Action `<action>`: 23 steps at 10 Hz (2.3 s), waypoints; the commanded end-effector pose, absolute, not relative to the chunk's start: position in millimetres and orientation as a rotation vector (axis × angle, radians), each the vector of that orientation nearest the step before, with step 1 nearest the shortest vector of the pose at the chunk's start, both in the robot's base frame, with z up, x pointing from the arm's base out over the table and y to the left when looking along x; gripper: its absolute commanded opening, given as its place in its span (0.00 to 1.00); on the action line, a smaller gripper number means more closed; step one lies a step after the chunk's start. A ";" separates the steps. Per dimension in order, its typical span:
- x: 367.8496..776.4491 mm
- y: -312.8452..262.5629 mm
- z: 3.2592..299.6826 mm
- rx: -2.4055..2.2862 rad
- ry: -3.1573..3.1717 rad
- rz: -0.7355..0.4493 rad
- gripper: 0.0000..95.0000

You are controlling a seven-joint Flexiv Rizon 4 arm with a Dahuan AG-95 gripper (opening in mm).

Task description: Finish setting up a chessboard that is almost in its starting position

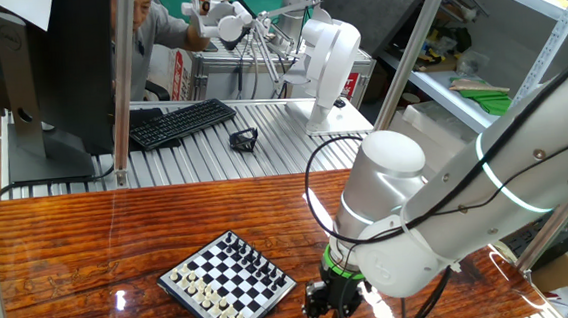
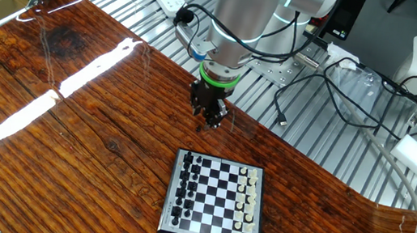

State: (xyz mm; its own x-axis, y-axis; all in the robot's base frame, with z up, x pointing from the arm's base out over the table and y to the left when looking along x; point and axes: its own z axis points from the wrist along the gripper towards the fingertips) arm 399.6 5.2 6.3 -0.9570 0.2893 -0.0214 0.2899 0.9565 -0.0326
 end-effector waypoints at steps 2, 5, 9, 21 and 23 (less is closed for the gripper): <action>399.7 6.0 5.3 0.454 3.089 -0.050 0.40; 400.3 6.6 4.7 0.453 3.090 -0.048 0.40; 403.4 10.0 0.3 0.443 3.086 -0.048 0.40; 406.7 11.4 4.3 0.458 3.091 -0.052 0.40; 406.7 11.3 4.4 0.455 3.090 -0.052 0.40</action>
